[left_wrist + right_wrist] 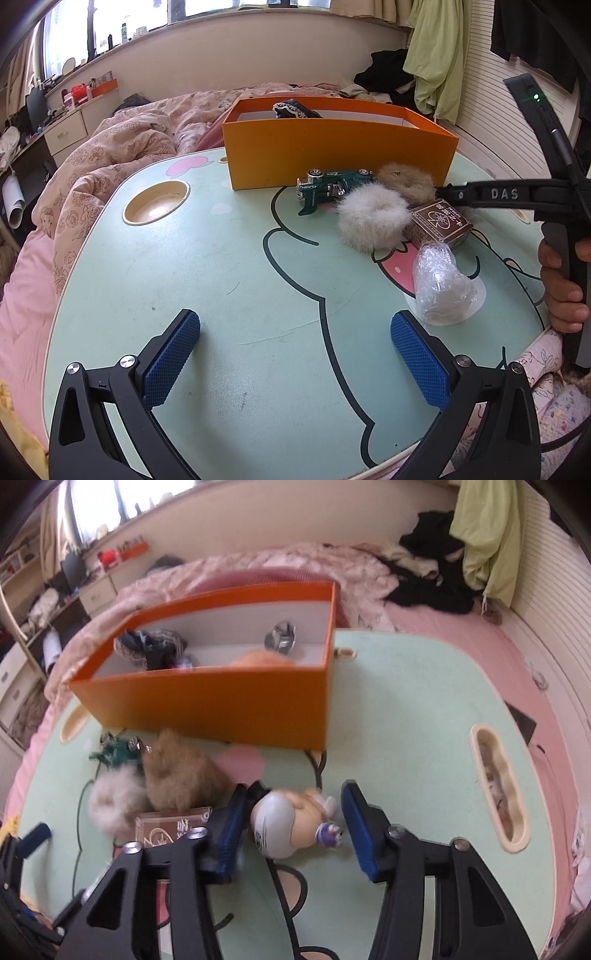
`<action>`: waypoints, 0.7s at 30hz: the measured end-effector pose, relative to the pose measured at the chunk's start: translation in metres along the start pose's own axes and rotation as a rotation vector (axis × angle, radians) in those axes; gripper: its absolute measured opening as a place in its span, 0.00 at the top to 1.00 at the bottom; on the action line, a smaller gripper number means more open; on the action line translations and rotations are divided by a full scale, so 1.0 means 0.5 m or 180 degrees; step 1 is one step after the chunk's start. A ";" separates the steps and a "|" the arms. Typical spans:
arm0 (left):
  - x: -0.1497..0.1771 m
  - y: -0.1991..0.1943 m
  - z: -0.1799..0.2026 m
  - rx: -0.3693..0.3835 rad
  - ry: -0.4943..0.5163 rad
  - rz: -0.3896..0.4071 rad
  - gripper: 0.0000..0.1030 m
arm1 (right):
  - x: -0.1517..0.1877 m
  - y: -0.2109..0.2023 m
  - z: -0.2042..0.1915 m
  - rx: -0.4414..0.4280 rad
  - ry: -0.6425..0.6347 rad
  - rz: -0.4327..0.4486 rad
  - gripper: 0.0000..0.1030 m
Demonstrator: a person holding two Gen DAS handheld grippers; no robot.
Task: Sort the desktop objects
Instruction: 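Grasp the white figurine keychain with the right gripper and lift it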
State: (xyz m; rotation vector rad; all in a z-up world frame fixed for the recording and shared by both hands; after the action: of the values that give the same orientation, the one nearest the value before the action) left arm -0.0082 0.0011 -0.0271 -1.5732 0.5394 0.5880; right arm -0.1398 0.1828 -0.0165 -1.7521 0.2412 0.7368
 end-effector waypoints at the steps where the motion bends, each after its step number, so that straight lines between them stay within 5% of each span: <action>1: 0.000 -0.001 0.000 -0.0002 0.0004 0.0004 0.00 | 0.004 -0.001 -0.001 0.0015 -0.0026 -0.0002 0.60; 13: -0.001 -0.001 -0.002 0.0005 0.0000 0.0006 0.00 | 0.078 -0.141 -0.017 -0.0447 -0.0257 0.0674 0.63; 21: 0.000 -0.002 -0.002 0.0004 0.0000 0.0005 0.00 | 0.149 -0.129 -0.007 -0.0594 -0.0388 0.0478 0.62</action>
State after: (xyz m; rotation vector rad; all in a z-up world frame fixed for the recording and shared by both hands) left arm -0.0077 0.0003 -0.0264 -1.5717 0.5410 0.5890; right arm -0.0472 0.2156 -0.0086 -1.8712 0.2284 0.9986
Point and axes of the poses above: each gripper's, at about its wrist camera, not at the fingertips, and y roughly the way its jaws point, z to its right, x to its underside, the point moved 5 cm from there along y, roughly the way its jaws point, and after that the axes turned 6 degrees about -x, right-handed, at the moved point
